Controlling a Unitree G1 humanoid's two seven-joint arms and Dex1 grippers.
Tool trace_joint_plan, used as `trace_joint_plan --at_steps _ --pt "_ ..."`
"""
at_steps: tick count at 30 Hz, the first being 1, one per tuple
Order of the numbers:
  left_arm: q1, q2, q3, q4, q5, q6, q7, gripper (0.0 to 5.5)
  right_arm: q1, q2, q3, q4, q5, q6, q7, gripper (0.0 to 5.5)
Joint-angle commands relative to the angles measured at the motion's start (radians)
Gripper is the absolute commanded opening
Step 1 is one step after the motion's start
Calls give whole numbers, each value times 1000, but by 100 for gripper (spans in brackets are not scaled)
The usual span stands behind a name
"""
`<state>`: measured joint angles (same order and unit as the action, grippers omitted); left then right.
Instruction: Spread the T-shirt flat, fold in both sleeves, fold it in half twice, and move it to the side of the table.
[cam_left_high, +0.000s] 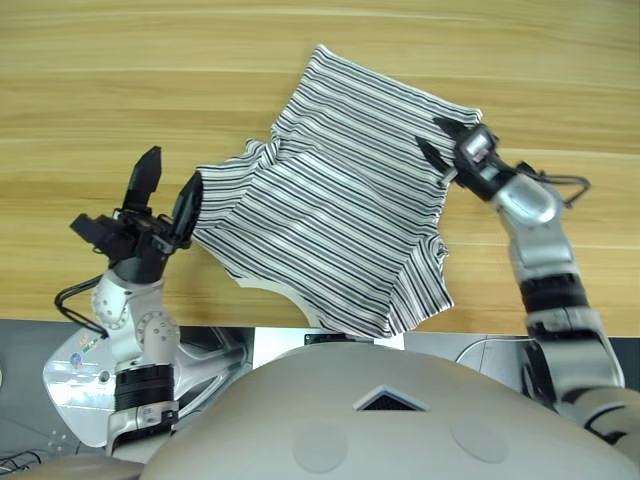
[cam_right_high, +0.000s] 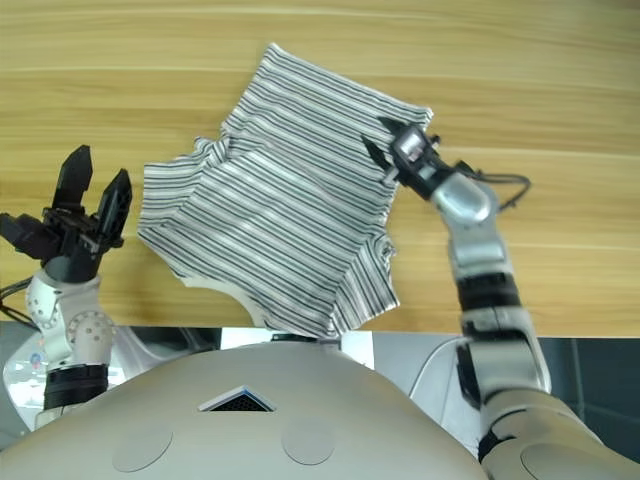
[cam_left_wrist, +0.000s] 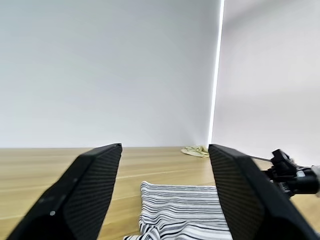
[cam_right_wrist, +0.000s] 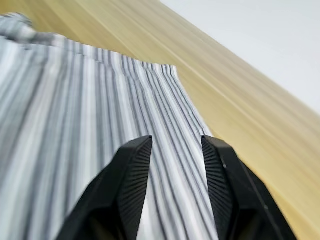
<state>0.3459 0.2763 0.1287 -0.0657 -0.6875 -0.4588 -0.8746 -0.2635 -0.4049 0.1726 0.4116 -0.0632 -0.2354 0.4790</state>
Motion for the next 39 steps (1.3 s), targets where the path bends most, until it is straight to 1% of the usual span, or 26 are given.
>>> trace_joint_plan --at_steps 1,4,8,9,11,12,14,16,18,20,23,26,29,33,39 --pt "-34 -29 -9 -66 114 83 158 321 -22 23 -18 23 -7 175 -28 181" --pt "-72 -45 -7 -118 152 168 277 321 -52 21 -85 19 22 355 -65 181" --pt "-108 -63 -24 -178 214 271 402 321 -231 53 -164 125 47 571 -151 181" --pt "-109 -64 -32 -189 227 286 415 321 -270 60 -171 154 47 603 -168 181" --pt "-97 -65 -50 -211 258 310 438 321 -352 65 -129 228 -1 673 -188 181" --pt "-91 -69 -59 -222 264 318 443 321 -396 68 -91 290 -39 657 -191 181" --pt "-89 -79 -78 -238 278 333 454 321 -481 86 -58 418 -74 622 -195 181" --pt "-92 -91 -95 -249 280 358 467 321 -560 114 -49 550 -87 571 -207 181" --pt "-89 -98 -106 -252 289 367 473 321 -599 132 -52 630 -92 527 -228 181" --pt "-83 -104 -111 -245 293 366 474 321 -584 132 -80 619 -67 475 -238 181" --pt "-73 -114 -118 -235 292 365 471 321 -457 120 -102 427 -43 446 -226 181" --pt "-80 -127 -129 -225 296 363 469 321 -337 133 -83 287 -45 492 -211 181" --pt "-92 -144 -140 -214 294 364 468 321 -237 148 -53 222 -55 547 -199 181" --pt "-109 -157 -156 -209 293 366 463 321 -207 172 -38 314 -69 557 -225 181" --pt "-122 -168 -164 -205 289 364 461 321 -339 197 -67 522 -57 538 -264 181"
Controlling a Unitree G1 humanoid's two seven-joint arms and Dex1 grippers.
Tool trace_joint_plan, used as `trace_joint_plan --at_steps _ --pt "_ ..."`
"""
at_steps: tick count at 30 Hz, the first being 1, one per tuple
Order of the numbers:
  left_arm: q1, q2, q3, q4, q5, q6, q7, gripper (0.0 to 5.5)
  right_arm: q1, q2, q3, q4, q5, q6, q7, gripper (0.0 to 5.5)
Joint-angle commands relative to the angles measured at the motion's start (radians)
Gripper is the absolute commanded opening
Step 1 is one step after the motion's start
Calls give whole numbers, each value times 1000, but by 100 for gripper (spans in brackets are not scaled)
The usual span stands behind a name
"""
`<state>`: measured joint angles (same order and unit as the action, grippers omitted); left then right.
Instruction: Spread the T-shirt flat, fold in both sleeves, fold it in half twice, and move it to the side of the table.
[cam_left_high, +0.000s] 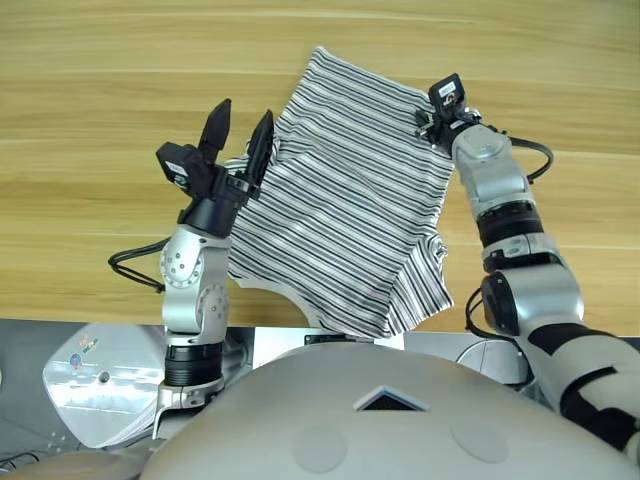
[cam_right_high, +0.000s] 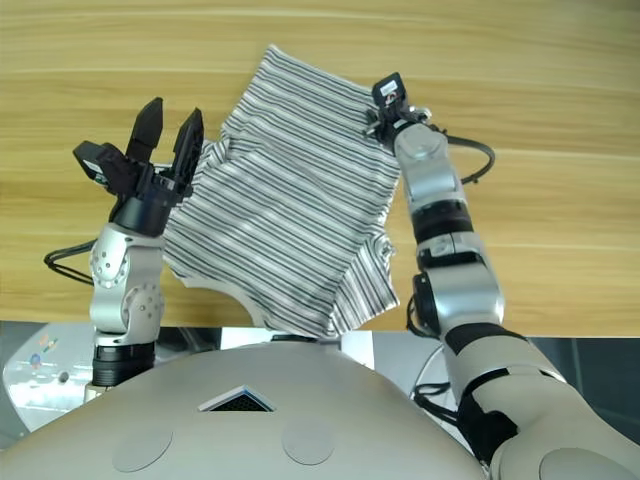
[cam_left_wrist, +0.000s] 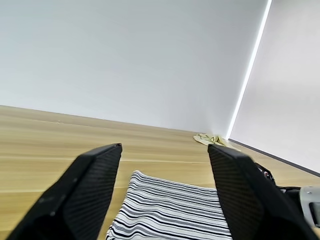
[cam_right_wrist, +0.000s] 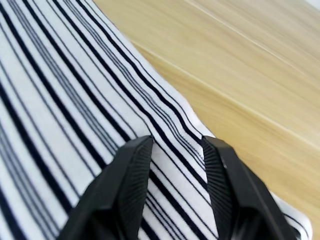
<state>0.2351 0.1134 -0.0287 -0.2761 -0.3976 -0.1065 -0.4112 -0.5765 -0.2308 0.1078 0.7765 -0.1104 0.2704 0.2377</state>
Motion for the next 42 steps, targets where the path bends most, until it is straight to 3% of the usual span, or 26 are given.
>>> trace_joint_plan --at_steps 1,10,22,27,33,37,42 --pt "-14 -8 -9 5 0 12 -2 321 -53 30 -1 194 -15 18 -35 181" --pt "-36 -16 -17 37 1 12 -16 321 -260 138 29 471 -70 -110 -125 181" --pt "-41 -37 -40 74 -27 19 -53 321 -368 328 40 570 -118 -153 -149 181" --pt "-41 -40 -38 97 -35 12 -69 321 -382 307 33 581 -132 -185 -188 181" --pt "-49 -40 -36 149 -24 -3 -88 321 -340 148 -14 536 -105 -347 -182 181" --pt "-62 -14 -27 198 44 -37 -80 321 -179 53 -45 334 -63 -427 -127 181" --pt "-115 13 -30 253 130 -43 -49 321 280 32 -12 -453 33 -195 33 181"
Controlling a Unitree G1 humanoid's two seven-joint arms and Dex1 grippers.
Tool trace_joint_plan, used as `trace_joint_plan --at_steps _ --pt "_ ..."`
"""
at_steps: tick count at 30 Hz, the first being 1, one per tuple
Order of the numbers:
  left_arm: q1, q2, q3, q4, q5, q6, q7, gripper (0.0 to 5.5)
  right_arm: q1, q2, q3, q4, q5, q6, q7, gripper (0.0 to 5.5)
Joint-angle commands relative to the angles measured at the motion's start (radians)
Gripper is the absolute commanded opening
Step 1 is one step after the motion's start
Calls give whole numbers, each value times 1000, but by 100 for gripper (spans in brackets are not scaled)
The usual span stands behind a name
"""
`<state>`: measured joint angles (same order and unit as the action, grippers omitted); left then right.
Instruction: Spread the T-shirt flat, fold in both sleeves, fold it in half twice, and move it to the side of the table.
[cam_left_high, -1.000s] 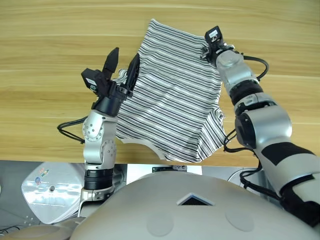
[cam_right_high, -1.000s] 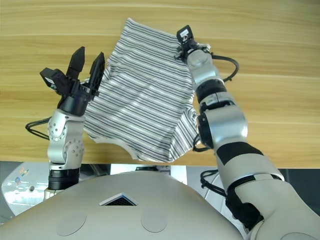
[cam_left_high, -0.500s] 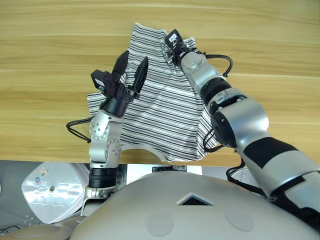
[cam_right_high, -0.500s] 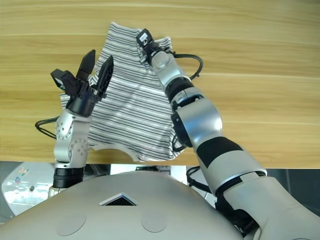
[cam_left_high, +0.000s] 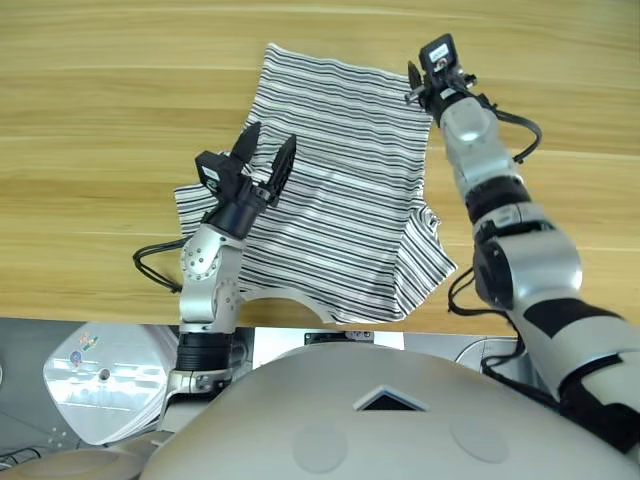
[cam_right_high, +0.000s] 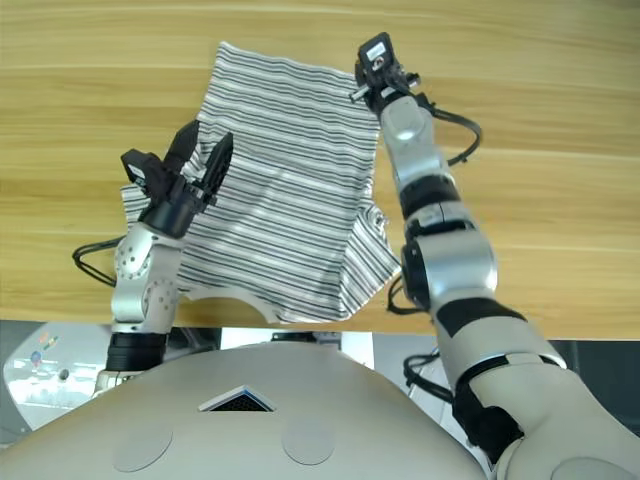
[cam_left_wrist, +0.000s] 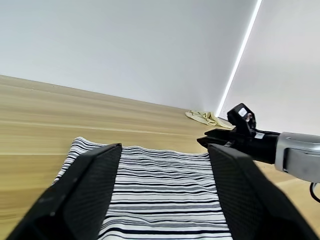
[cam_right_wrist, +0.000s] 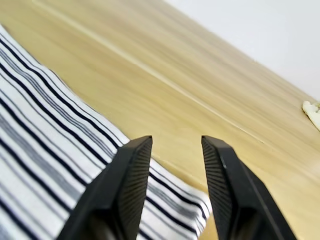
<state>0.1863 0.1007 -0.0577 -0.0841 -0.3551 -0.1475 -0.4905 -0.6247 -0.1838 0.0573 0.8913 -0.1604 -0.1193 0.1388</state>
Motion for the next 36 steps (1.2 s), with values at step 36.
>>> trace_joint_plan --at_steps 36 --pt "-663 73 209 970 144 322 92 321 457 20 -248 -1220 523 456 52 181"
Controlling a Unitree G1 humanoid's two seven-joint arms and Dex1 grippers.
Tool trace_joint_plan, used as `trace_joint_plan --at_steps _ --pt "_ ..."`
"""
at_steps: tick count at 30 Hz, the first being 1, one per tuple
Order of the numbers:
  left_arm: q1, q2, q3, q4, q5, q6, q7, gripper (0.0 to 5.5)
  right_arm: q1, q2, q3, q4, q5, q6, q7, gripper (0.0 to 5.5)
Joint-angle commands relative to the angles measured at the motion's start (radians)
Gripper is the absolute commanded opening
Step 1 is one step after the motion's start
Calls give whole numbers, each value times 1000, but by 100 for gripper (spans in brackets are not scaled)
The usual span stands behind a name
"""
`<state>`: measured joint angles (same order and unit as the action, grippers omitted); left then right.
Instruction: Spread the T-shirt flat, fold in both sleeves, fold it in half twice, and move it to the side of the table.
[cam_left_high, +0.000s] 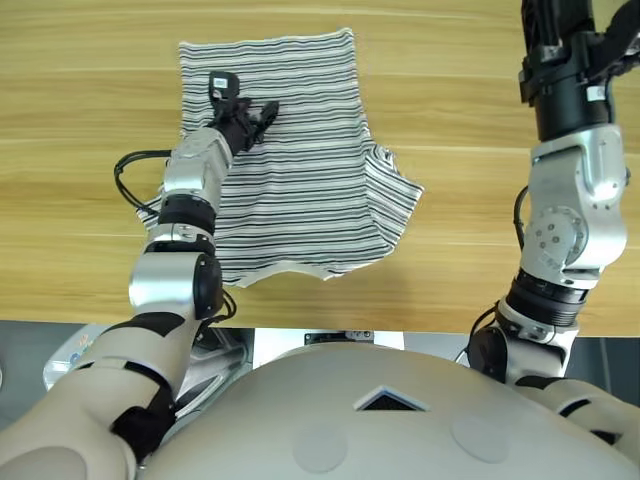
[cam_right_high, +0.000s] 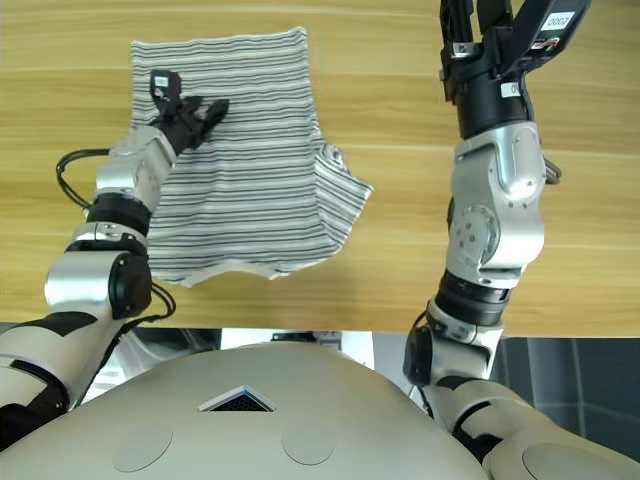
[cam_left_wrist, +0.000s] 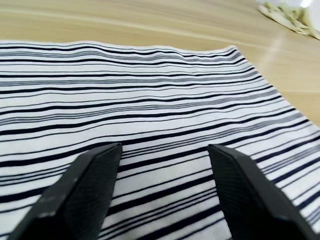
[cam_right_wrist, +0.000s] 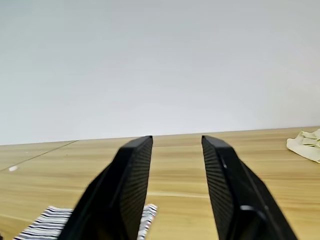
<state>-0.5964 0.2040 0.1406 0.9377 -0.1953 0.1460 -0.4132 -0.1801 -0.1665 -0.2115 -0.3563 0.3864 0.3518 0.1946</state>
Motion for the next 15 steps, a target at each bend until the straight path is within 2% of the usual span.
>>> trace_joint_plan --at_steps 1,4,9,10,12,15 --pt "160 -52 -7 -117 -18 31 0 321 14 2 32 32 -33 -21 0 181" --pt "257 -82 -59 -304 -24 -15 -77 321 29 -4 77 50 -66 -80 36 181" --pt "313 -59 -138 -462 35 -229 -159 321 58 -41 215 208 -396 -419 -38 181" --pt "321 -55 -141 -515 33 -276 -172 321 55 -52 234 257 -494 -497 -107 181" --pt "331 -45 -129 -632 22 -353 -168 321 28 -96 303 379 -662 -512 -161 181" --pt "335 -39 -83 -756 46 -406 -65 321 119 -95 487 391 -759 -478 -53 181"
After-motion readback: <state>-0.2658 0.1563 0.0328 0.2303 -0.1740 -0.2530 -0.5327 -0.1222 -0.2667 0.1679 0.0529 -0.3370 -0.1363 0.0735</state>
